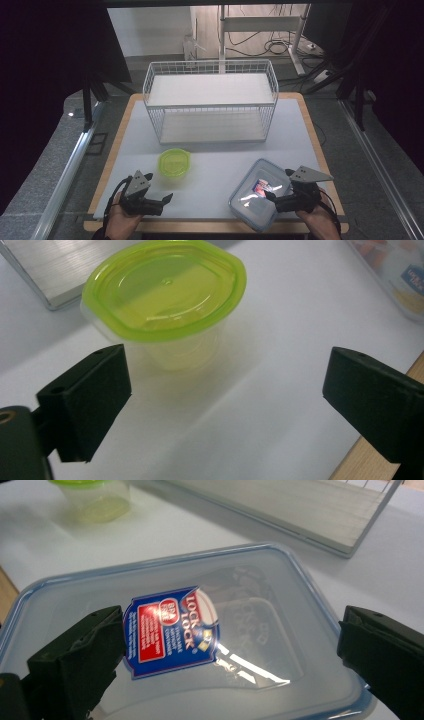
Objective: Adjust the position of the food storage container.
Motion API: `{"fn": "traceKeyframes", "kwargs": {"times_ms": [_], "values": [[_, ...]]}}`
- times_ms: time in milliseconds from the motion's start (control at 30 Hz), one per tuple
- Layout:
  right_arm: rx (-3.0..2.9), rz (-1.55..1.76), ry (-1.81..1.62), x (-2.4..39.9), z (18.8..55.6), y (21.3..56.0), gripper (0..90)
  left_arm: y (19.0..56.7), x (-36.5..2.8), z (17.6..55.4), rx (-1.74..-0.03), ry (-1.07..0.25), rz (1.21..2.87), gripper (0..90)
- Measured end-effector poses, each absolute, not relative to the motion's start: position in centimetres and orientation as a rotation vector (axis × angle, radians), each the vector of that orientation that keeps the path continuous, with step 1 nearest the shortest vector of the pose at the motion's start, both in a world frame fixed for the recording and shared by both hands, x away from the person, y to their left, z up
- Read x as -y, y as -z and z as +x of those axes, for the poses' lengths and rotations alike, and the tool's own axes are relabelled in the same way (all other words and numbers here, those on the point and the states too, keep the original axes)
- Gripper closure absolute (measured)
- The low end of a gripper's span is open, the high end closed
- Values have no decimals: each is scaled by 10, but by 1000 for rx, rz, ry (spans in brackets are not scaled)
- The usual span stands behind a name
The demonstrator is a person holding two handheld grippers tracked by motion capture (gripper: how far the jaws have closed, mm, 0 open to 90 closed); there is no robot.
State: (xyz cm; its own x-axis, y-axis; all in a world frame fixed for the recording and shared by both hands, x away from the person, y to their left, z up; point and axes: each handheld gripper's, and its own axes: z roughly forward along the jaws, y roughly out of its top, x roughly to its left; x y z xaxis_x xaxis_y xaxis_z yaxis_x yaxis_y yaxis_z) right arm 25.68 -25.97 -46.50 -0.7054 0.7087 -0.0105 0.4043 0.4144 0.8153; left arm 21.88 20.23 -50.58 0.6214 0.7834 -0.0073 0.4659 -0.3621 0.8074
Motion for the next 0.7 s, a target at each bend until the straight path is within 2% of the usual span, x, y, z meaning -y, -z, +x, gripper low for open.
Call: {"fn": "traceKeyframes", "kwargs": {"times_ms": [267,533,633,667,700], "values": [[-2313,976,-1153,260,258,470,0,506,-201,219,-983,-457,2035,37],[-2327,975,-1134,258,258,473,0,503,-203,218,-992,-468,2011,117],[-2324,979,-1141,259,258,473,0,502,-202,218,-977,-456,2012,167],[-2323,986,-1141,258,259,473,0,501,-201,218,-971,-453,2017,218],[-2323,986,-1141,258,259,473,0,500,-201,218,-963,-446,2021,218]]}}
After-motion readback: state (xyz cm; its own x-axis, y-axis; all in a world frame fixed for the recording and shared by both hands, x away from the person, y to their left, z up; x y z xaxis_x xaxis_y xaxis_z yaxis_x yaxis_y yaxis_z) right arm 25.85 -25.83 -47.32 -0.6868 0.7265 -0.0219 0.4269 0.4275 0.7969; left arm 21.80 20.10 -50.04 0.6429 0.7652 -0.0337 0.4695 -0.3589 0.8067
